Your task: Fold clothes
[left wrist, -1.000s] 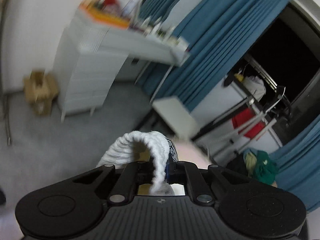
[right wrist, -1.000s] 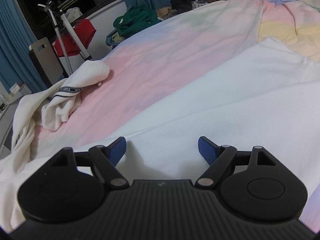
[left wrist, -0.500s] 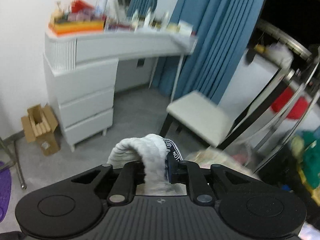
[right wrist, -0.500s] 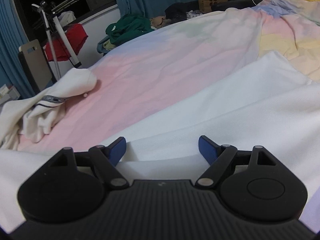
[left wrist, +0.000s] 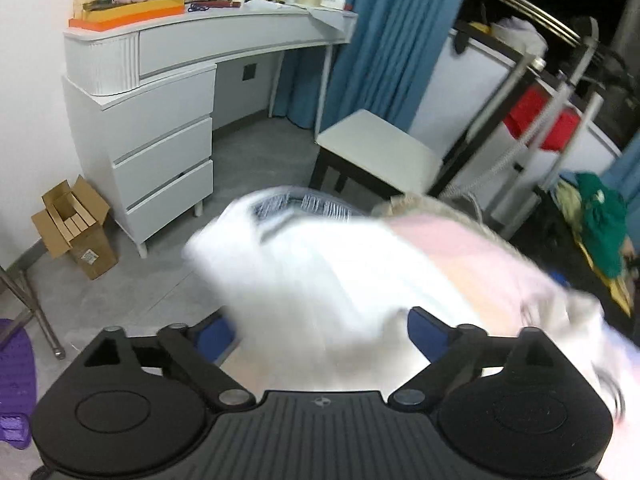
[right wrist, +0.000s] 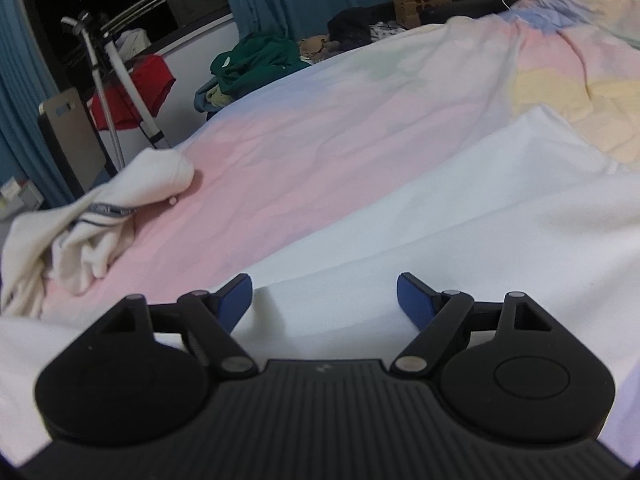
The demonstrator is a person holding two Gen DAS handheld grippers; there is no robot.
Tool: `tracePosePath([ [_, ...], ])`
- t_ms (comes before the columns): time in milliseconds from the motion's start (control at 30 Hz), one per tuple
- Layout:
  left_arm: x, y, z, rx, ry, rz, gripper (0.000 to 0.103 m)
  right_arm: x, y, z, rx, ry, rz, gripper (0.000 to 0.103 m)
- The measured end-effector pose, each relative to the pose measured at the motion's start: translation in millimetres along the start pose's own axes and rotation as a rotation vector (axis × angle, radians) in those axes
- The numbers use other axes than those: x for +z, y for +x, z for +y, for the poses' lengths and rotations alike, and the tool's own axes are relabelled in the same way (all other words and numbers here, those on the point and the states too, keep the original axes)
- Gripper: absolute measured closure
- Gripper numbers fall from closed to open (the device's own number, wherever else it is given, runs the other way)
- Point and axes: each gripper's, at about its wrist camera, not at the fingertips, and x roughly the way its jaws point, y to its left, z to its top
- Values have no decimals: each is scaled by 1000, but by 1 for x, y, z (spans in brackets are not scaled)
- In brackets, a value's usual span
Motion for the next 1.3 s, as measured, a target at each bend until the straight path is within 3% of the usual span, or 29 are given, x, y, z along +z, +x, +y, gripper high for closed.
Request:
tracePosePath([
  [67, -21, -31, 6, -5, 19, -24, 3, 4, -10, -6, 8, 30, -10, 22],
  [267, -104, -67, 45, -60, -287, 130, 1, 23, -48, -26, 47, 109, -69, 22],
  [367, -152, -51, 66, -127, -558, 259, 5, 42, -69, -58, 82, 244, -117, 22],
  [433, -169, -43, 71, -166, -638, 290, 15, 53, -82, -89, 87, 358, -145, 22],
  [500, -185, -36, 74, -203, -701, 314, 16, 60, -94, -123, 62, 455, -174, 22],
  [633, -179, -37, 75, -175, -661, 260, 16, 55, -113, -168, -90, 437, -200, 19],
  [800, -170, -26, 74, -152, -674, 236, 17, 37, -84, -207, -100, 635, -82, 20],
  [867, -166, -20, 73, -149, -662, 214, 23, 30, -72, -223, -104, 714, -34, 20],
  [900, -164, -19, 70, -139, -630, 200, 33, 27, -65, -228, -106, 741, -16, 20],
  [933, -161, -18, 68, -126, -594, 187, 45, 26, -56, -229, -109, 739, -10, 27],
  [1000, -159, -17, 67, -146, -574, 158, 58, 29, -39, -226, -109, 709, 3, 39],
  [1033, -160, -19, 69, -165, -582, 146, 66, 31, -36, -222, -116, 690, -12, 51],
  [1067, -161, -21, 72, -186, -594, 136, 70, 33, -32, -219, -122, 671, -27, 64],
  [1167, -163, -38, 72, -219, -564, 84, 76, 41, -32, -210, -148, 618, -98, 88],
  [1300, -170, -80, 75, -260, -531, 17, 78, 50, -53, -194, -119, 561, -257, 92],
])
